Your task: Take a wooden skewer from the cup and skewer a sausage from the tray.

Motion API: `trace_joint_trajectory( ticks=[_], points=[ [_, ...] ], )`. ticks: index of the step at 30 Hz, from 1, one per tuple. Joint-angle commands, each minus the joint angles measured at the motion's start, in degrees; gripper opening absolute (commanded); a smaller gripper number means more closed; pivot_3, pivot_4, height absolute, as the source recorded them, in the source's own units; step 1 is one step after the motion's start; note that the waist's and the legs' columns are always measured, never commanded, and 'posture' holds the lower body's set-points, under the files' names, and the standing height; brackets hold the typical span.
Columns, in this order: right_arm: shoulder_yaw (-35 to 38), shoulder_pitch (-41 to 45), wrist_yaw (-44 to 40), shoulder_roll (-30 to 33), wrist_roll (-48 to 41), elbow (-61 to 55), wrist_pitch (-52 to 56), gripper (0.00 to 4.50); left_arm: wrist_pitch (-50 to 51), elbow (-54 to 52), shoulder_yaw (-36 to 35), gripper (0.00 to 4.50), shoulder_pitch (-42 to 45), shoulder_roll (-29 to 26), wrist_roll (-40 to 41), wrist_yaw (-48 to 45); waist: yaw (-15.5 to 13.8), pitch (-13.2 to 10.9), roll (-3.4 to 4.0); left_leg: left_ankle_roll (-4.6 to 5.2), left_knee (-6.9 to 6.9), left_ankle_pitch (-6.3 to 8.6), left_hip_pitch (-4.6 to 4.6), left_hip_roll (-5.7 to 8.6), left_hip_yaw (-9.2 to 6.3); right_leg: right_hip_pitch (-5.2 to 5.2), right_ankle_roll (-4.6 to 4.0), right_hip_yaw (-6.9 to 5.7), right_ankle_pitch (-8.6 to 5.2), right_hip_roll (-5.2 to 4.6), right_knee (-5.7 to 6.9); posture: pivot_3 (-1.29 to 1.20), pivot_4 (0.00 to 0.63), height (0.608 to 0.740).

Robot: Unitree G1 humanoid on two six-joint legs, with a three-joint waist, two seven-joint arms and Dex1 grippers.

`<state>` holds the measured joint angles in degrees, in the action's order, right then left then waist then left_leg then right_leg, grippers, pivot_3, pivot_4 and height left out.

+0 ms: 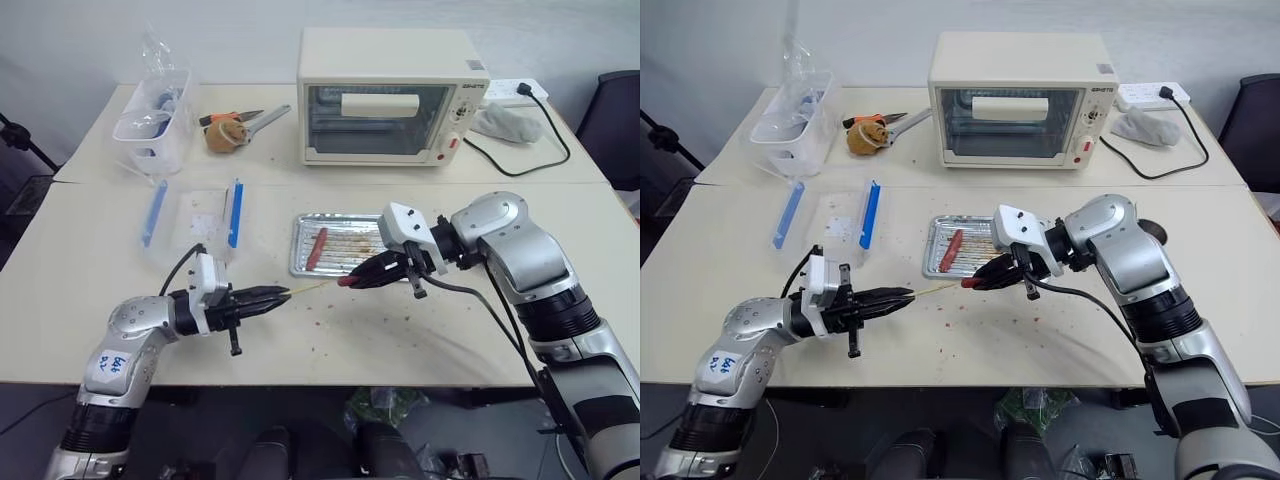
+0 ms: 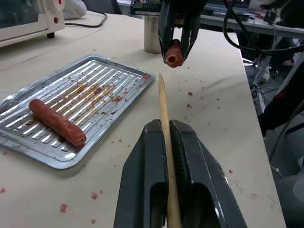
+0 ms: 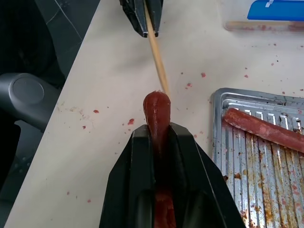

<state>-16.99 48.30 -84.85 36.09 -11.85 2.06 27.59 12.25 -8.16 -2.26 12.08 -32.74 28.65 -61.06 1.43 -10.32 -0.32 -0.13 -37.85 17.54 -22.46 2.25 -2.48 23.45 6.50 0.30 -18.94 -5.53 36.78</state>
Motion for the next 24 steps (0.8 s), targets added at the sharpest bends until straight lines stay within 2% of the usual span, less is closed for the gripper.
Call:
trace_joint_trajectory(
  ticks=[1,14,24],
  points=[
    [0.4,0.0,0.6,1.0,-0.6,-2.4,0.3,0.26,0.0,-0.5,0.1,0.0,1.0,-0.1,0.4,-0.5,0.0,0.0,0.0,0.0,0.0,0.0,0.0,0.0,0.0,0.0,0.0,0.0,0.0,0.0,0.0,0.0,0.15,0.74],
    [-0.1,-0.6,1.4,1.2,-0.6,-3.1,0.3,0.26,0.4,-1.1,1.2,0.0,1.4,0.8,0.3,0.0,0.0,0.0,0.0,0.0,-0.01,0.0,0.0,0.0,0.0,0.0,0.0,0.0,0.0,0.0,0.01,0.0,0.15,0.74],
    [0.5,-3.7,0.6,2.6,-0.8,-1.5,-4.6,0.26,1.8,-2.2,0.8,0.0,0.7,-1.1,0.8,-1.4,0.0,0.0,-0.01,0.0,-0.03,0.0,0.0,0.0,0.01,0.0,0.0,0.0,0.0,0.0,0.01,0.0,0.15,0.74]
  ],
)
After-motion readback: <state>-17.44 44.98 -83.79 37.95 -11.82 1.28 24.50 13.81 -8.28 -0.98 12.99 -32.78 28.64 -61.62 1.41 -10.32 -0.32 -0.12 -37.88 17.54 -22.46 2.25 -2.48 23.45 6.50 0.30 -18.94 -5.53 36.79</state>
